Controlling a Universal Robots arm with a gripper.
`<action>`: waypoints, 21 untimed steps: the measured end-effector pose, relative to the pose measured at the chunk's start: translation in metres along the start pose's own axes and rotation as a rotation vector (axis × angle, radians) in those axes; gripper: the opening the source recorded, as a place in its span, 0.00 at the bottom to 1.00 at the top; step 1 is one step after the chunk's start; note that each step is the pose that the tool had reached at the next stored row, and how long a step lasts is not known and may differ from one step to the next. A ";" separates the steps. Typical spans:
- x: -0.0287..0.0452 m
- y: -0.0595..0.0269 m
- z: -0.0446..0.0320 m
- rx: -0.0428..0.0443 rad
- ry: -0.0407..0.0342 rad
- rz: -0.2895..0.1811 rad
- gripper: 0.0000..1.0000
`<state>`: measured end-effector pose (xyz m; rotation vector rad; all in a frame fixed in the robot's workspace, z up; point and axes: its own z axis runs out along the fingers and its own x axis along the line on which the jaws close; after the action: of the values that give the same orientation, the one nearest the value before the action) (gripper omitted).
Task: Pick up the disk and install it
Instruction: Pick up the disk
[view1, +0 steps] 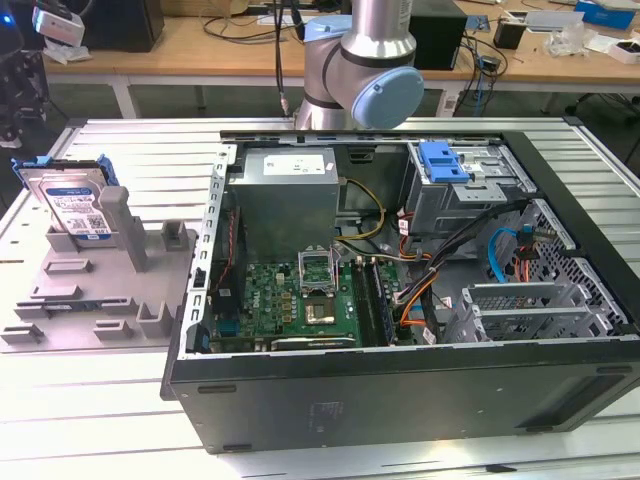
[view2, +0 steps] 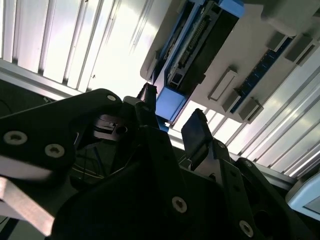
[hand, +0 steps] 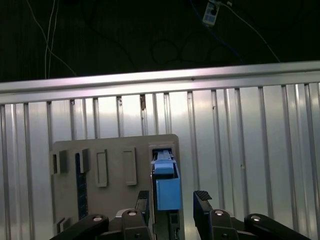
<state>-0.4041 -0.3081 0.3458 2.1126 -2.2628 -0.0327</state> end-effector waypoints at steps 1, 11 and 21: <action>0.0003 0.0000 0.0004 0.0001 0.0000 0.000 0.48; 0.0043 -0.0007 0.0070 0.0001 -0.0001 0.000 0.48; 0.0041 -0.0014 0.0147 -0.0001 0.0000 0.000 0.48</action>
<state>-0.4037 -0.3125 0.3311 2.1127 -2.2628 -0.0328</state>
